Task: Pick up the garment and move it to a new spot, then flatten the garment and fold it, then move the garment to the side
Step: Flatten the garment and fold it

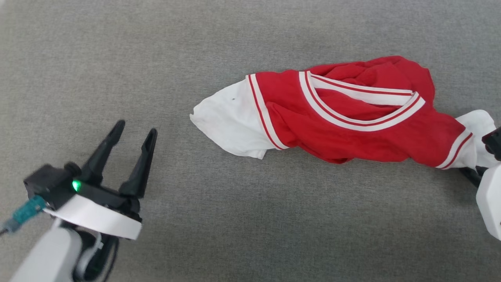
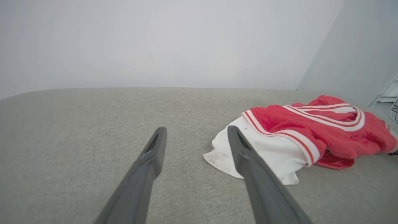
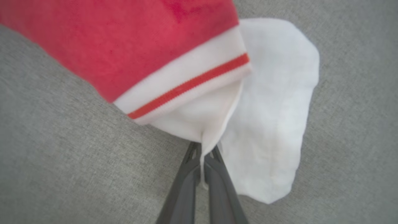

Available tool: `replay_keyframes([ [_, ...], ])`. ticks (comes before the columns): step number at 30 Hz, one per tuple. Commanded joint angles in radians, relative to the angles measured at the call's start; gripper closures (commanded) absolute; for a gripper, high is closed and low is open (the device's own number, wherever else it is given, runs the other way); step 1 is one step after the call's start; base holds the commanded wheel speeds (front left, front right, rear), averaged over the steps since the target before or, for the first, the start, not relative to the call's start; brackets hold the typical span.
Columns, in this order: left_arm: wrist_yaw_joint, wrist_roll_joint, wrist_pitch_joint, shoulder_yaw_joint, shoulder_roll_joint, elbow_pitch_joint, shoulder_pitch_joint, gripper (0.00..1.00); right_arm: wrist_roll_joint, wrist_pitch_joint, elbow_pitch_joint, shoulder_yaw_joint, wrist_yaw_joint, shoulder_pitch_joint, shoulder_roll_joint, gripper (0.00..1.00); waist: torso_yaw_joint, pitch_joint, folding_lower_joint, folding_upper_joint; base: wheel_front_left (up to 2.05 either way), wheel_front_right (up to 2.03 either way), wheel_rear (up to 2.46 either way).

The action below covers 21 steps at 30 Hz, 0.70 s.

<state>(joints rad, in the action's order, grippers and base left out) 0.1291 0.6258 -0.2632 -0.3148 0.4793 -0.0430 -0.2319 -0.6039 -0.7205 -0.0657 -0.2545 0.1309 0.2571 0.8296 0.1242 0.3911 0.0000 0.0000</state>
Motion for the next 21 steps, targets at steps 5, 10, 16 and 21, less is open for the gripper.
replay_keyframes([
  [5,0.002,0.134,0.027,-0.180,0.192,0.020,-0.156,0.00,0.014,0.025,0.003,-0.017,0.000,0.025,-0.019,1.00,-0.020,0.007,0.0000,0.0000,0.00,0.00,0.00],
  [10,0.002,0.322,0.191,-0.400,0.345,0.062,-0.347,0.00,0.032,0.036,-0.008,-0.018,0.000,0.039,-0.035,1.00,-0.035,0.023,0.0000,0.0000,0.00,0.00,0.00],
  [16,0.002,0.601,0.474,-0.661,0.413,0.028,-0.677,0.00,0.072,0.051,-0.035,-0.017,0.000,0.061,-0.065,1.00,-0.074,0.081,0.0000,0.0000,0.00,0.00,0.00],
  [21,0.002,0.681,0.576,-0.773,0.383,-0.080,-0.835,0.00,0.104,0.052,-0.046,-0.027,0.000,0.073,-0.100,1.00,-0.101,0.122,0.0000,0.0000,0.00,0.00,0.00],
])
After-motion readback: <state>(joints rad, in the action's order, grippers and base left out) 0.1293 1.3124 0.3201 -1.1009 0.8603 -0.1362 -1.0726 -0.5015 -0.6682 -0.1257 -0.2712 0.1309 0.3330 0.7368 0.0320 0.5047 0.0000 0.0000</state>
